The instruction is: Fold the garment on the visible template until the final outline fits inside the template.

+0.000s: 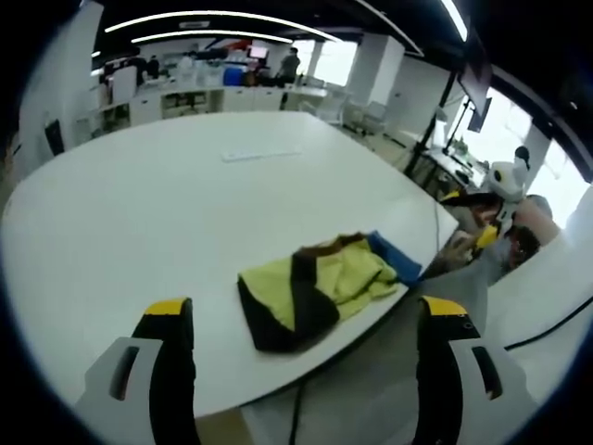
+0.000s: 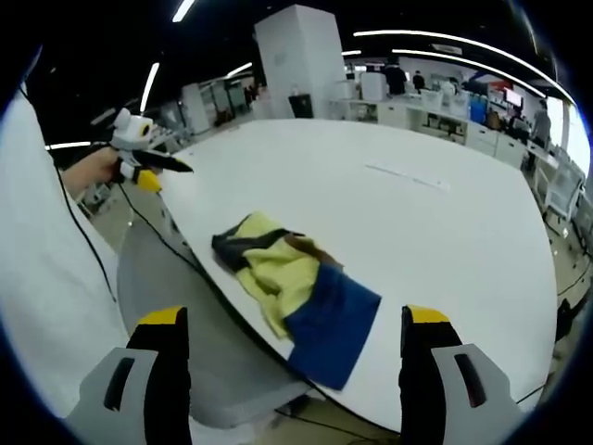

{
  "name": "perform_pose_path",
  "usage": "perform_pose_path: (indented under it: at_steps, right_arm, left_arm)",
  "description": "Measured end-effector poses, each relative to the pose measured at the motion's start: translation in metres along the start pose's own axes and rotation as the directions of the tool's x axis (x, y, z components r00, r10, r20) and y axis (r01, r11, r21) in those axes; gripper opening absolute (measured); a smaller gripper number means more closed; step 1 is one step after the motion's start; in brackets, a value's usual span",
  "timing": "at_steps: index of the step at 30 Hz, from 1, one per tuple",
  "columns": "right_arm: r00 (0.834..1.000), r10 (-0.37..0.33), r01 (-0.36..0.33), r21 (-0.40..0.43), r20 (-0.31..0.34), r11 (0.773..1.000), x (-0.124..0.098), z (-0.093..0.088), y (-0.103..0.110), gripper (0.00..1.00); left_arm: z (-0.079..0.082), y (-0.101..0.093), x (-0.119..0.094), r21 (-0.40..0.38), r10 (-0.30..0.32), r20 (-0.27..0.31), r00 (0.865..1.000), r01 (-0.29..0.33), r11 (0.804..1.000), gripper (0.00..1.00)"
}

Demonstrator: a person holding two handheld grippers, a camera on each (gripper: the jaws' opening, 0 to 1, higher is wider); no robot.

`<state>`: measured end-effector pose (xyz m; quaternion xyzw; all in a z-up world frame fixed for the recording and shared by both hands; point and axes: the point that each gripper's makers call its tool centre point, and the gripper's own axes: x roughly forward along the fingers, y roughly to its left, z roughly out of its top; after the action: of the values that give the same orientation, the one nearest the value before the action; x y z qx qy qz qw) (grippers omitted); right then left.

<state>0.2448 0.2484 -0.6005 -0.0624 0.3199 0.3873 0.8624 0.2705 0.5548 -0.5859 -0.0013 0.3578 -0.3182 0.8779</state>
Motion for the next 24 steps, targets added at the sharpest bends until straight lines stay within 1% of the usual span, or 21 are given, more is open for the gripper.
perform_pose_path:
  at_steps: [3, 7, 13, 18, 24]
  right_arm:
    - [0.999, 0.023, -0.024, 0.034, 0.038, 0.999, 0.004, 0.005, 0.004, 0.91]
    - [0.998, 0.032, -0.035, 0.057, 0.054, 0.998, 0.008, 0.005, 0.005, 0.89]
    - [0.998, 0.032, -0.036, 0.069, 0.056, 0.997, 0.015, 0.005, 0.002, 0.86]
    - [0.999, 0.032, -0.035, 0.068, 0.042, 0.997, 0.020, 0.002, 0.000, 0.84]
    - [0.997, 0.042, -0.047, 0.089, 0.057, 0.995, 0.024, 0.004, 0.001, 0.82]
  left_arm:
    - [0.000, -0.001, 0.003, -0.002, -0.007, -0.002, 1.000, 0.007, 1.000, 0.97]
    - [0.001, -0.002, 0.007, 0.000, -0.016, -0.004, 1.000, 0.016, 1.000, 0.96]
    - [0.004, -0.001, 0.012, -0.004, -0.017, 0.004, 1.000, 0.017, 1.000, 0.93]
    - [0.001, -0.002, 0.020, -0.005, -0.026, -0.008, 1.000, 0.026, 1.000, 0.91]
    - [-0.002, -0.003, 0.027, -0.006, -0.042, -0.024, 0.999, 0.042, 0.999, 0.90]
